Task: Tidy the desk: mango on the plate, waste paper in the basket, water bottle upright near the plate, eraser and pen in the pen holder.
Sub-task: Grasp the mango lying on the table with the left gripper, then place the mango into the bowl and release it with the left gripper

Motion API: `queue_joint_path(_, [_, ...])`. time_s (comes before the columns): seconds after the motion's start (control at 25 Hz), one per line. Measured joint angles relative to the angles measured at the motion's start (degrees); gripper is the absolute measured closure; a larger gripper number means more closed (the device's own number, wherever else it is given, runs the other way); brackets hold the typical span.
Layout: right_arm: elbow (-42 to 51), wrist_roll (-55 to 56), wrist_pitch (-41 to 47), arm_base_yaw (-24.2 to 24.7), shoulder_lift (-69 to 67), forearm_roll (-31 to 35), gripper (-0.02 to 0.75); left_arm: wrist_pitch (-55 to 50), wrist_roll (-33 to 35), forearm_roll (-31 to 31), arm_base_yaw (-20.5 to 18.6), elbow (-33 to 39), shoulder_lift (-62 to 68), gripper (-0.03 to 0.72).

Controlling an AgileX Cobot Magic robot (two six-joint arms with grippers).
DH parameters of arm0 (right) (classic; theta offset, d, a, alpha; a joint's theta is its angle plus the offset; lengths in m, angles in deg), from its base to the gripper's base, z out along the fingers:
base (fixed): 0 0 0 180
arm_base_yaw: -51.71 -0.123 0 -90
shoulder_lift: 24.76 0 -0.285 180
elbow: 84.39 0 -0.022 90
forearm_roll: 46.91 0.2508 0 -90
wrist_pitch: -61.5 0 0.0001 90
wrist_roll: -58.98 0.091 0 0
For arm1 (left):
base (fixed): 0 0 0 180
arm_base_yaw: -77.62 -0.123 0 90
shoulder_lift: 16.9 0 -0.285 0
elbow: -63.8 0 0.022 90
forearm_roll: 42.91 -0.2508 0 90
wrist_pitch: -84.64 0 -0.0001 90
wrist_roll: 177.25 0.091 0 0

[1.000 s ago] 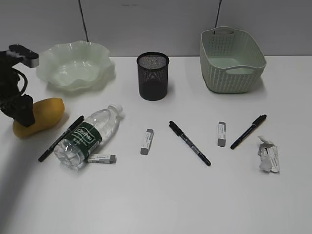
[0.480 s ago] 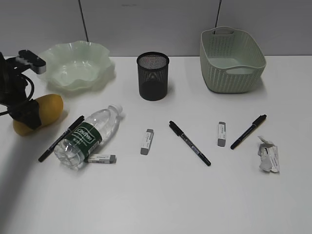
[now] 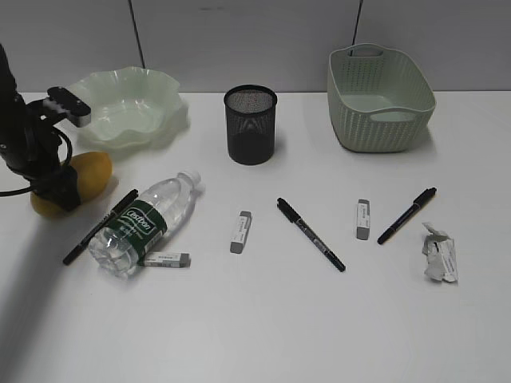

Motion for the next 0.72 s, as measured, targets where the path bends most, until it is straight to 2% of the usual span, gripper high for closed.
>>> queue_joint_path(0.36, [0.0, 0.0, 0.0, 0.0, 0.0, 0.0, 0.195, -5.1, -3.5, 0.4, 0.2, 0.0, -1.3, 0.129])
queue_joint_path(0.6, [0.0, 0.0, 0.0, 0.0, 0.0, 0.0, 0.195, -10.9, -7.1, 0.4, 0.2, 0.0, -8.7, 0.129])
queue_joint_path(0.72, [0.0, 0.0, -0.1, 0.0, 0.0, 0.0, 0.195, -9.9, -9.0, 0.4, 0.2, -0.4, -12.3, 0.129])
